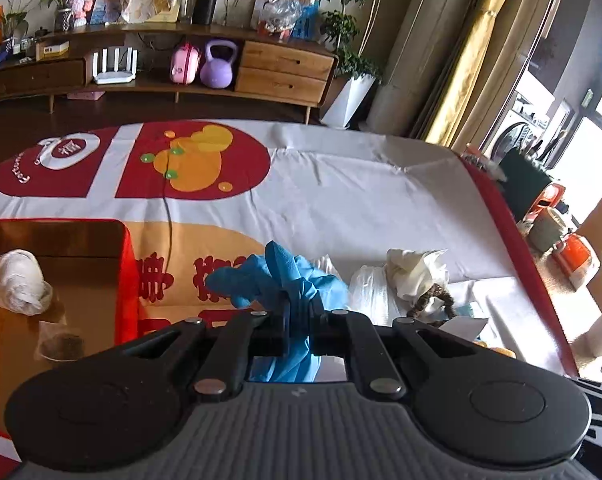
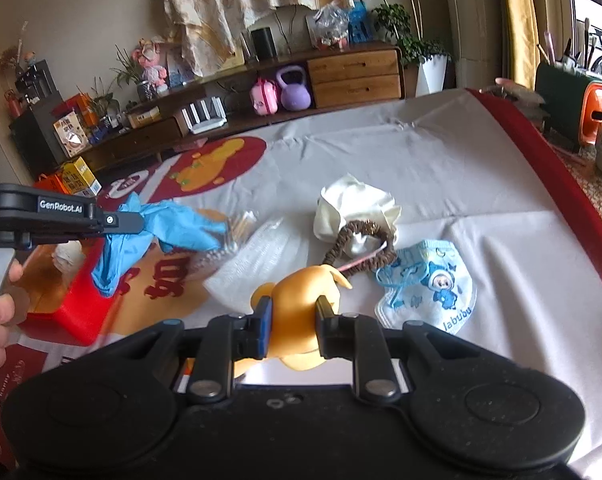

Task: Organize soft objects
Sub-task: 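Carry the glove with the left tool while the right tool carries the duck to the red tin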

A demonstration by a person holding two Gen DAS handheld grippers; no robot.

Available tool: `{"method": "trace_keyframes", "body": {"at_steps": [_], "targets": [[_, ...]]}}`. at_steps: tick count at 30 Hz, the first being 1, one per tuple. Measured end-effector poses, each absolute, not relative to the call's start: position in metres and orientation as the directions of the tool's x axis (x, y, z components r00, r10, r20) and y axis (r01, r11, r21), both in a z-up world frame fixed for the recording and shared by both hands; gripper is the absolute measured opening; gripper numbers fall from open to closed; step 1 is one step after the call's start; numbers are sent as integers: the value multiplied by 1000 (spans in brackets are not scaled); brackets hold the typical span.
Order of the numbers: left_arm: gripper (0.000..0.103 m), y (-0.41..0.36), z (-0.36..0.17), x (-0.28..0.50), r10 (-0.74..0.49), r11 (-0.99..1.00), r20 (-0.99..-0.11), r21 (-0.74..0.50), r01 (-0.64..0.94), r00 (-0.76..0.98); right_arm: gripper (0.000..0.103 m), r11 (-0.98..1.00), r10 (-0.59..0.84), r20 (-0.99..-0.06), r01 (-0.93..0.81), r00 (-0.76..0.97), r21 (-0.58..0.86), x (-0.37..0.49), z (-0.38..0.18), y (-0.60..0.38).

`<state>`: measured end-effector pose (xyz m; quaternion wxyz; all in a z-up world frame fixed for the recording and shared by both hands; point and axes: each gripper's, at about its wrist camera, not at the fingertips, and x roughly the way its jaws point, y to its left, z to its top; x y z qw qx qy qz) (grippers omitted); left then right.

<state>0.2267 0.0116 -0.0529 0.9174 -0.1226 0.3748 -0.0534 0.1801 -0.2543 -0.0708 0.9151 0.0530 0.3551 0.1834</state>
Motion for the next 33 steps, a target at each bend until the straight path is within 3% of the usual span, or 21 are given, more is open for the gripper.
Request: {"method": "trace_keyframes", "body": {"at_steps": [14,33], "targets": [[8,44,-12,178,-183,958,-644,-288,-14,742,21,894,437,-580,-403,687,196,155,-24,-233],[8,109,17,123,-64,968,-645,-224,-109,762,21,779,571,-560,-612,600,138,142,8,-131]]}}
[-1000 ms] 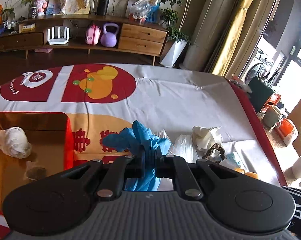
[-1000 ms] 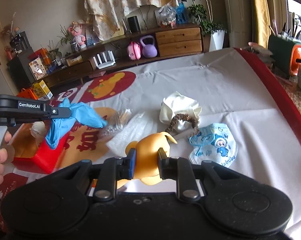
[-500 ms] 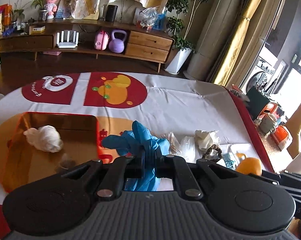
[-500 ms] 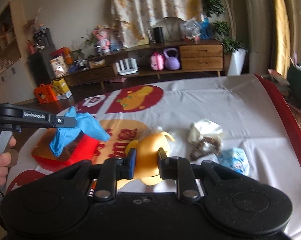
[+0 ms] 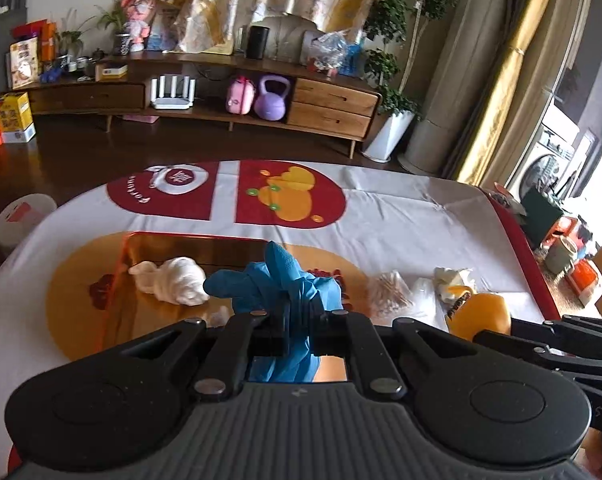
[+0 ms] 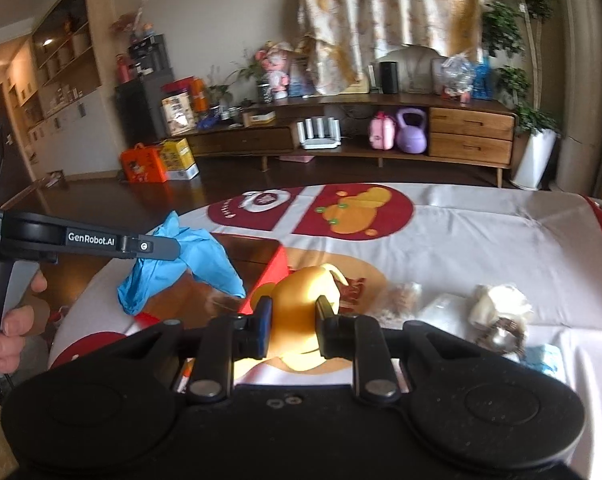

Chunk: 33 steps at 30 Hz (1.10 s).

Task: Organize soft objects
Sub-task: 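Carry the glove with the left tool while the right tool carries the duck to the red tin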

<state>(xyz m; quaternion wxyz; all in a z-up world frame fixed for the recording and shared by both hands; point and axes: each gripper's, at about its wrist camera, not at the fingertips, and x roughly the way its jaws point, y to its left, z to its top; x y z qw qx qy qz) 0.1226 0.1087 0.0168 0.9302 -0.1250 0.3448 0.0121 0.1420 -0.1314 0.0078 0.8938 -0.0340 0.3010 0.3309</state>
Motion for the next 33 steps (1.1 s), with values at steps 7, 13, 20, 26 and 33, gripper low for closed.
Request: {"method": "trace_keyframes", "body": {"at_steps": [7,13,20,26,33], "targets": [[8,138,14,115,-10,967,-652,-198,-157,758,21,754,585,-576,-645,572,125,149,7,-98],[8,155,0,120,15,971,-691,-161,-174,723,21,730,585,-594,-678,552,88,159,2,-69],[8,173,-23,135,29,969,-729,-148,-198,684,21,717,565,-619,-696,545,42,175,-10,-38],[8,178,-41,156,32,970,-756,-133,-201,653,21,699,553,-649,-714,523,21,194,-22,-11],[8,192,-67,176,36,958,-776,-153,-244,630,22,669,548,-679,-743,488,6,214,-40,17]]}}
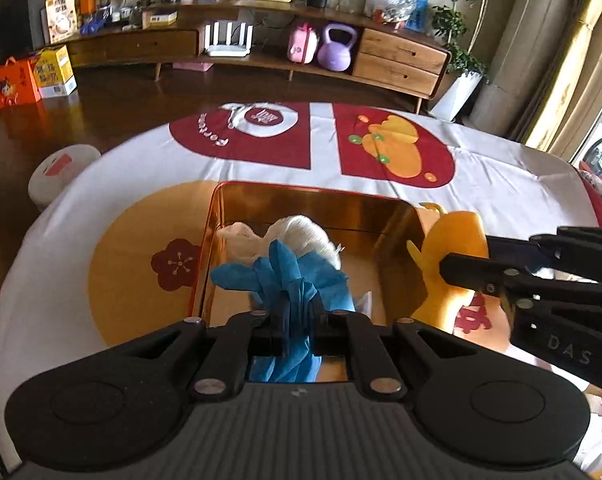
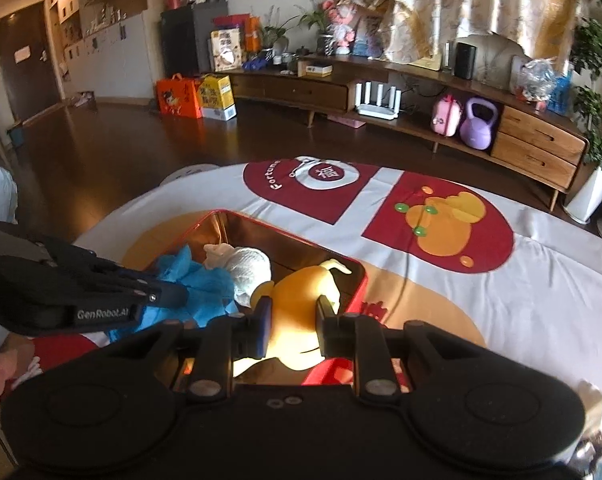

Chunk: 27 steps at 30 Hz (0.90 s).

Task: Organize soft objects
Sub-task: 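Carry the glove with the left tool while the right tool carries the duck to the red tin, then lower the glove into the tin and open the left tool while the right tool releases the duck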

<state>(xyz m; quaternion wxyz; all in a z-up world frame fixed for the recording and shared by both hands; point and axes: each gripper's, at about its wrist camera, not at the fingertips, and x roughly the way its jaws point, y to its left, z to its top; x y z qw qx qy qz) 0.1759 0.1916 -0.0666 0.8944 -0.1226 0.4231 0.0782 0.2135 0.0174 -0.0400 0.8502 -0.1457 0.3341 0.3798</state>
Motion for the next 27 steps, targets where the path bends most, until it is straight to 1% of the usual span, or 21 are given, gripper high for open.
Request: {"method": "trace_keyframes", "body": {"at_steps": [5,14,27], "targets": [[8,195,-83,179,45,960,-797,-133,-248,603,22,648,540,-705,-762,460,0,225,-54,33],[8,192,-96,184,56,963,-808,-112,-247,586,24,612,536,-728,-791,427,-13,231,-67,54],[8,190,-115,193,28,961,-836,-129,-246,548,29,633,502,-757,-774,418,-9,240,-86,62]]}}
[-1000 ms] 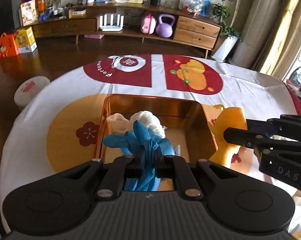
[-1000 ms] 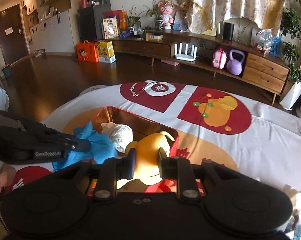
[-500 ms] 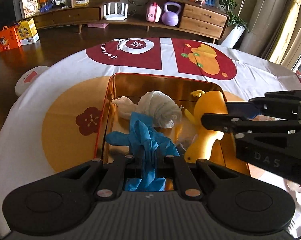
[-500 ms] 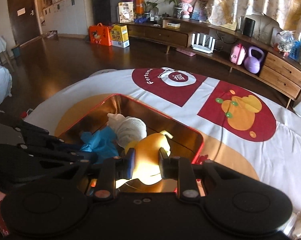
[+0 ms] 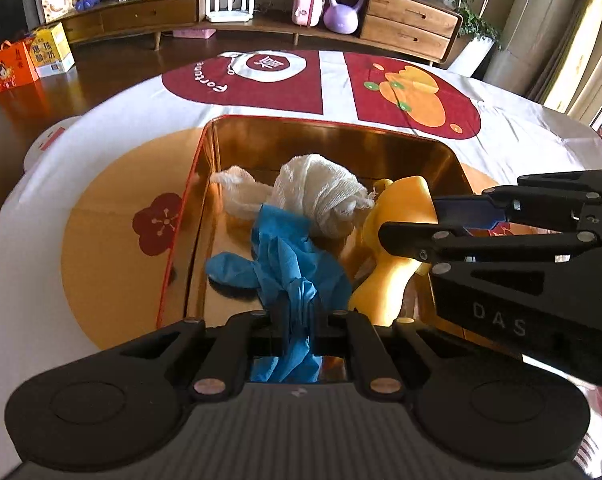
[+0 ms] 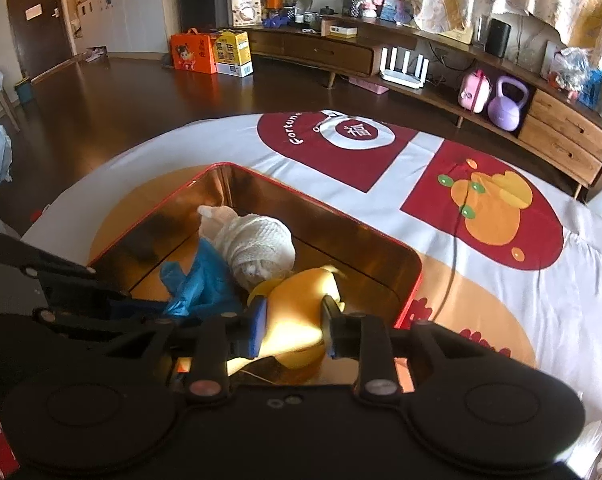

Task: Organize soft objects
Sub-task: 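Lower the glove into the tin and open the left tool while the right tool releases the duck, then lift both open tools away from the red tin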

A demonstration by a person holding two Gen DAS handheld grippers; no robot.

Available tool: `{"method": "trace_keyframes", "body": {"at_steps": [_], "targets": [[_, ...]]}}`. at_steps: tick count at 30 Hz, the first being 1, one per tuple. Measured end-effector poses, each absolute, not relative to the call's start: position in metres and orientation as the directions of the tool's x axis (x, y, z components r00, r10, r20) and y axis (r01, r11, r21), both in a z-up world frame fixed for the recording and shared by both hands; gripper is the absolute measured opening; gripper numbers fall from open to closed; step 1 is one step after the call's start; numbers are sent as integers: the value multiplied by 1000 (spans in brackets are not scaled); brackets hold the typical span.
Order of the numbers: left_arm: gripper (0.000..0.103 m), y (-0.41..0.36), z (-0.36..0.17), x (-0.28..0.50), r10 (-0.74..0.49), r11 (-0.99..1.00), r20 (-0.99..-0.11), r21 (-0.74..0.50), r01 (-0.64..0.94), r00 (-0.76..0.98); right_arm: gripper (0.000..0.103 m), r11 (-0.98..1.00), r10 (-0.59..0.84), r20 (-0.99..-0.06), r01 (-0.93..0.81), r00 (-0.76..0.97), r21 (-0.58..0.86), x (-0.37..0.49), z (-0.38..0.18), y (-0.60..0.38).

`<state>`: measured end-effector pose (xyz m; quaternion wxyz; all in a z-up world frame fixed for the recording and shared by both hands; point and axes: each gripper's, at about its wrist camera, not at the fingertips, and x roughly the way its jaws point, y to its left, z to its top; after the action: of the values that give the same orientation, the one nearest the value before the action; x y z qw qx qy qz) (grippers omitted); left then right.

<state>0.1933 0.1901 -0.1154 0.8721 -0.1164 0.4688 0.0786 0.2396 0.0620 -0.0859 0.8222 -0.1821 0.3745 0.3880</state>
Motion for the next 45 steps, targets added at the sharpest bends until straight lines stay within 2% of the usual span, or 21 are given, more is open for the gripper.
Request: {"method": "trace_keyframes", "body": {"at_steps": [9,15,21,24,29,38,45], "targets": [[8,193,-115,192,17,952,-841,-151,-265,541,37,652,498,-759,-758,419,10,241,-85,57],[10,192,-109,185,10,952,-838,-159,-262,546,37,655,512,-747,-755,423,21,236,-77,47],[14,189,-100,177,8,950,-825,-170,-262,566,40,654,533,-731,-756,427,36,228,-67,37],[26,188,-96,174,13,951,-820,-166,-260,572,43,651,543,-723,-758,428,40,224,-62,33],[52,186,-88,167,24,948,-805,-169,-269,592,48,651,557,-706,-758,437,44,213,-53,24],[53,182,-69,148,54,947,-772,-163,-278,634,60,652,595,-660,-756,459,63,192,-29,-2],[54,169,-46,130,62,954,-727,-158,-255,684,65,660,622,-615,-748,484,78,172,-10,-26]]}}
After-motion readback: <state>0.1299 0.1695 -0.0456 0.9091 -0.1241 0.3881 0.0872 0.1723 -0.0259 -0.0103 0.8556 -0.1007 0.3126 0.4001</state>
